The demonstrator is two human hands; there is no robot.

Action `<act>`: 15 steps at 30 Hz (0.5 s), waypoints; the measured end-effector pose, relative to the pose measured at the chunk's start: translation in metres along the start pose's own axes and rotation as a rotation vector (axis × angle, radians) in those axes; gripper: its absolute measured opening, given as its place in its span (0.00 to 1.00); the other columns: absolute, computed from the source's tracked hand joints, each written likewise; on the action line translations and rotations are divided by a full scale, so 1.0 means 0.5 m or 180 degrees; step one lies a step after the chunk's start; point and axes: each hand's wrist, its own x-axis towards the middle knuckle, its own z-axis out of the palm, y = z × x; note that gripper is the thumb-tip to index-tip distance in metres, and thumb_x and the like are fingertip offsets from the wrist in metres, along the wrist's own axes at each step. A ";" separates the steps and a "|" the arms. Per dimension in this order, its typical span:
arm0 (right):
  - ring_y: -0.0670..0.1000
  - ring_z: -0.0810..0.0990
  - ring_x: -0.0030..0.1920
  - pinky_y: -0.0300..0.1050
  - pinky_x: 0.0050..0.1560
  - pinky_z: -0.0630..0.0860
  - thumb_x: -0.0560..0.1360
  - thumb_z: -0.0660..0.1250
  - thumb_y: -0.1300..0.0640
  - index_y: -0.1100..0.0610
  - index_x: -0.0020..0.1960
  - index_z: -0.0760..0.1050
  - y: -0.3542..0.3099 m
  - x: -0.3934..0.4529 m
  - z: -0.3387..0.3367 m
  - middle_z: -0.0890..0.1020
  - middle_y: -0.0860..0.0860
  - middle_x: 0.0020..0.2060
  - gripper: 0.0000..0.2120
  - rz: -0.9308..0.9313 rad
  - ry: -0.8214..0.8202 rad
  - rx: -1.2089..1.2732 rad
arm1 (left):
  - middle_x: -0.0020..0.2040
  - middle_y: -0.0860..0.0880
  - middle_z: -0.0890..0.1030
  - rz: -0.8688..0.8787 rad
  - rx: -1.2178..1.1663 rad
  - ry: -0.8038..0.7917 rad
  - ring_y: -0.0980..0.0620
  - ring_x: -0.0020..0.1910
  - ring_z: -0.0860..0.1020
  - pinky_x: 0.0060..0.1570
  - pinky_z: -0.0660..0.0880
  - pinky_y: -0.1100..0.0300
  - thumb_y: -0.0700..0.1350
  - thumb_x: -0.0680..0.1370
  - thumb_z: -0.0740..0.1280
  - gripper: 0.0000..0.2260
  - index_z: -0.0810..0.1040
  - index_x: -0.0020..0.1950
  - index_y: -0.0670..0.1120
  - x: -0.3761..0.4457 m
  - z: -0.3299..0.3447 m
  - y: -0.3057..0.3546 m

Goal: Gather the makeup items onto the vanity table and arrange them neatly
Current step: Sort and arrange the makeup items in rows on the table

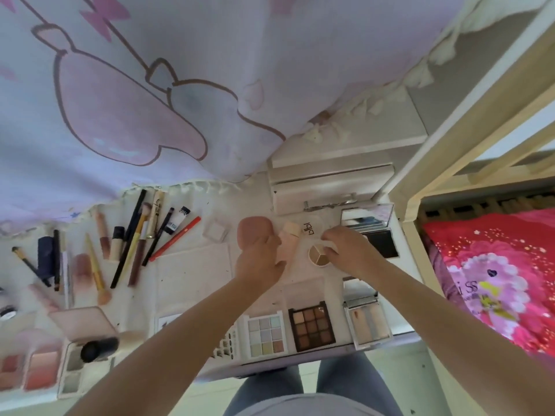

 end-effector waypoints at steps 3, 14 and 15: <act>0.59 0.71 0.60 0.48 0.57 0.67 0.76 0.56 0.59 0.62 0.63 0.67 -0.056 0.048 0.024 0.73 0.58 0.59 0.16 -0.0169 -0.0097 -0.0143 | 0.62 0.46 0.72 -0.0388 -0.0034 -0.0060 0.45 0.57 0.73 0.43 0.70 0.57 0.49 0.75 0.63 0.20 0.66 0.65 0.45 -0.021 0.008 -0.027; 0.59 0.71 0.59 0.47 0.57 0.68 0.76 0.56 0.60 0.62 0.63 0.67 -0.109 0.105 0.036 0.74 0.60 0.59 0.16 0.0551 -0.0012 0.0058 | 0.57 0.43 0.75 -0.0572 -0.0184 -0.0437 0.44 0.55 0.75 0.47 0.72 0.55 0.42 0.77 0.60 0.15 0.66 0.63 0.43 0.002 0.010 -0.023; 0.59 0.71 0.59 0.47 0.56 0.68 0.76 0.56 0.61 0.62 0.64 0.67 -0.111 0.102 0.031 0.72 0.60 0.60 0.17 0.0624 -0.0052 0.0240 | 0.57 0.43 0.75 -0.0541 -0.0120 -0.0461 0.44 0.55 0.75 0.48 0.72 0.55 0.41 0.77 0.60 0.14 0.67 0.62 0.42 0.003 0.010 -0.023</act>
